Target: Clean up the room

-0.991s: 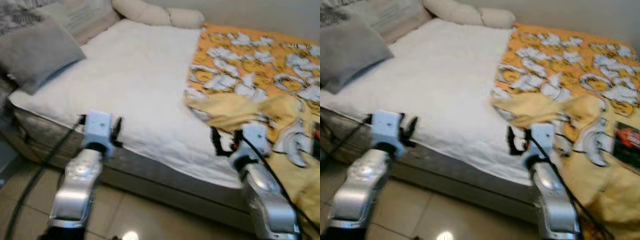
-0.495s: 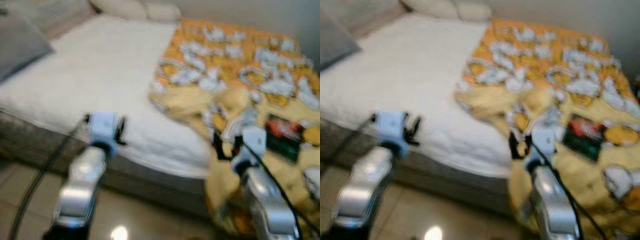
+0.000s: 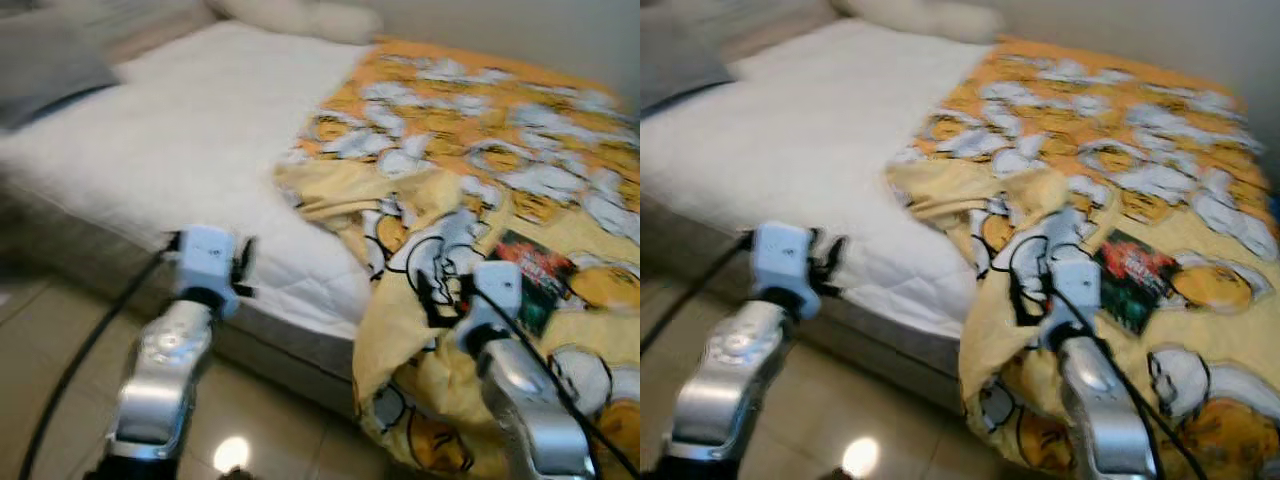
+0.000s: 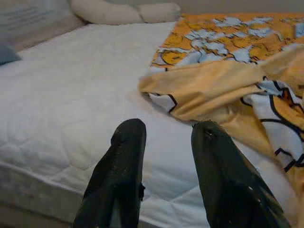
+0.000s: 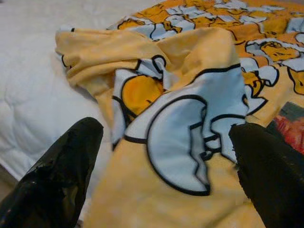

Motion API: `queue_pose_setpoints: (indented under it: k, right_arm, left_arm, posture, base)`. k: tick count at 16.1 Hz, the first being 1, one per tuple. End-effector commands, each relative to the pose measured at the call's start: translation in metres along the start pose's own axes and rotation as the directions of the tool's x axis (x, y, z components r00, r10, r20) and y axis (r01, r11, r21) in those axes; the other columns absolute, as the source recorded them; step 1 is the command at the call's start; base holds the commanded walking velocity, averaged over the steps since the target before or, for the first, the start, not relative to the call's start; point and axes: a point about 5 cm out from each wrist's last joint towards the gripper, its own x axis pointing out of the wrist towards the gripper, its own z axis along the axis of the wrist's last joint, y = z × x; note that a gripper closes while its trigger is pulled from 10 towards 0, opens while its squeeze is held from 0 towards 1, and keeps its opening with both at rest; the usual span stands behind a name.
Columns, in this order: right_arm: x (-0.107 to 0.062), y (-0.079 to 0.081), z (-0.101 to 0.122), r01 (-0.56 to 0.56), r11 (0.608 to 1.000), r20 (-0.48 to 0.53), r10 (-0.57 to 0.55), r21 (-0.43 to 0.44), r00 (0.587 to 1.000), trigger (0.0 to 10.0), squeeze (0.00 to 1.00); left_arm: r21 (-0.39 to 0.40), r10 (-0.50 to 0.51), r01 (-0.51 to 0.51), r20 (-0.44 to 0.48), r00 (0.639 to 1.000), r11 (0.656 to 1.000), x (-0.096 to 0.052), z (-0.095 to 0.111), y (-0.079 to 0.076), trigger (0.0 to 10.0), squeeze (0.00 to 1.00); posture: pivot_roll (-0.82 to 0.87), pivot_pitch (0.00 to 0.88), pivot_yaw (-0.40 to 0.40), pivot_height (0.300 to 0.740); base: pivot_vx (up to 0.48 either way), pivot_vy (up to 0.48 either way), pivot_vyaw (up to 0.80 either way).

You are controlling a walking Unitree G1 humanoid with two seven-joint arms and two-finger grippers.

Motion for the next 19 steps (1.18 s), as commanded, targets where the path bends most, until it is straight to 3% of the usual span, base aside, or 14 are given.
queue_pose_setpoints:
  k: [1, 11, 15, 17, 19]
  right_arm:
    - [0.001, 0.004, 0.004, -0.017, 1.000, 0.014, 0.017, 0.010, 1.000, 10.0, 0.00]
    - [-0.005, 0.003, -0.007, -0.030, 1.000, -0.035, 0.031, 0.007, 0.999, 10.0, 0.00]
    - [-0.006, 0.002, -0.008, -0.029, 0.999, -0.040, 0.029, 0.014, 0.999, 10.0, 0.00]
    - [-0.006, 0.006, -0.007, -0.047, 0.994, -0.041, 0.052, 0.096, 0.998, 10.0, 0.00]
    - [-0.006, 0.007, -0.007, -0.044, 0.991, -0.041, 0.050, 0.126, 0.998, 10.0, 0.00]
  left_arm:
    - [0.014, 0.026, -0.026, 0.010, 1.000, 1.000, -0.001, 0.004, 0.006, 10.0, 0.00]
    - [0.013, 0.028, -0.028, -0.008, 1.000, 1.000, -0.005, -0.001, 0.004, 10.0, 0.00]
    - [-0.013, 0.032, -0.033, -0.023, 0.999, 0.999, -0.005, -0.004, 0.005, 10.0, 0.00]
    - [-0.007, 0.032, -0.032, -0.027, 0.999, 0.999, -0.005, -0.004, 0.006, 10.0, 0.00]
    - [-0.003, 0.032, -0.032, -0.029, 0.999, 0.999, -0.005, -0.004, 0.007, 10.0, 0.00]
  posture:
    - [-0.08, 0.000, -0.034, 0.740]
    - [-0.09, 0.000, -0.041, 0.740]
    - [-0.09, 0.000, -0.040, 0.740]
    - [-0.09, 0.000, -0.038, 0.740]
    - [-0.09, 0.000, -0.038, 0.740]
  base:
    - [0.000, -0.472, 0.80]
    - [0.000, -0.466, 0.05]
    - [0.000, 0.000, 0.00]
    - [0.000, 0.000, 0.00]
    - [0.000, 0.000, 0.00]
